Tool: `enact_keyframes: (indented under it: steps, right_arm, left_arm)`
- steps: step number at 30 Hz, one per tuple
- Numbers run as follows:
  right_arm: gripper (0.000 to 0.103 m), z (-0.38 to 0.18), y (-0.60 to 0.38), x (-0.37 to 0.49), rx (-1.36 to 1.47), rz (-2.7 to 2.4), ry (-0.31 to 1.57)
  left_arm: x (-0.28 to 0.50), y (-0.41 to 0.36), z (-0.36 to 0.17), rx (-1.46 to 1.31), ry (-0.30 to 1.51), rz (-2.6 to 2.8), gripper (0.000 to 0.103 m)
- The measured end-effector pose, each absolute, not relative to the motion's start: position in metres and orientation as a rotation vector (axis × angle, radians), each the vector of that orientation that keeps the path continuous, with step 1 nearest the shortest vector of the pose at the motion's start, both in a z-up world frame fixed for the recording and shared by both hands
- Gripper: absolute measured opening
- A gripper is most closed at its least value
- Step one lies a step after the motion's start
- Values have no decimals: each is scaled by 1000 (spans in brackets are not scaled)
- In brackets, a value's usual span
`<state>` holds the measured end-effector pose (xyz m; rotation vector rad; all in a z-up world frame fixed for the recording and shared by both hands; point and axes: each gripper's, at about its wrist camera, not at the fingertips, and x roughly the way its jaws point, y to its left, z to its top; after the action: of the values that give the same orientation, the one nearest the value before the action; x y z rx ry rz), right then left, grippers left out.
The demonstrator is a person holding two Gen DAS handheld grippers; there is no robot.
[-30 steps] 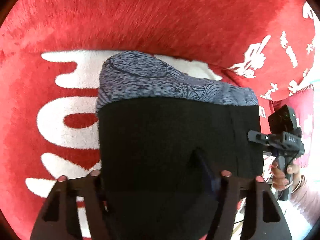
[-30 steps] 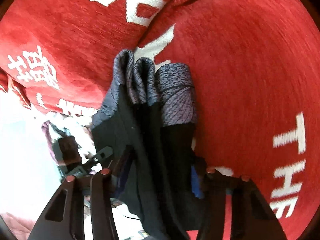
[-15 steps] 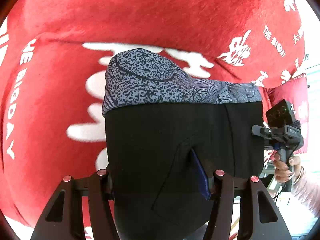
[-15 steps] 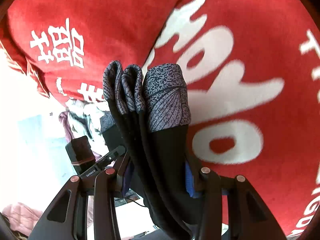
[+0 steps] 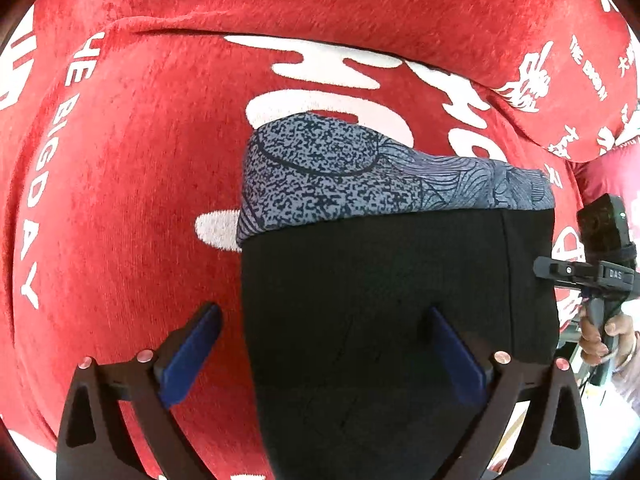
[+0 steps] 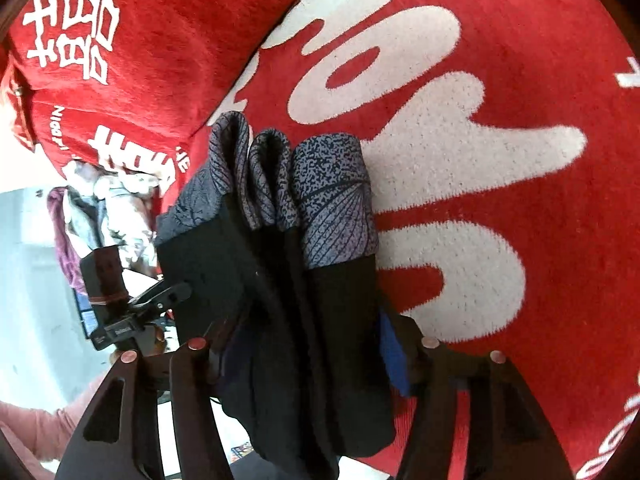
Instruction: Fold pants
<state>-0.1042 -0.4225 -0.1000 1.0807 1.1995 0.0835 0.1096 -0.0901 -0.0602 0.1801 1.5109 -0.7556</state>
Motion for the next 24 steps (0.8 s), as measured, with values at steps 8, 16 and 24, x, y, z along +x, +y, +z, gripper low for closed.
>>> enact_keyframes:
  steps: [8,16,24]
  right_arm:
    - [74,-54,-425,-138,999,-111,1226]
    - [86,-5,-407,-160,894,-292,1273]
    - [93,55,-366,-151,750,-302,1236]
  left_arm:
    - [81,-78,-12,275,1464,-607,102]
    - [40,-83,41,332,1424,-491,102]
    - [23,-92,74,372,1415,-465,102]
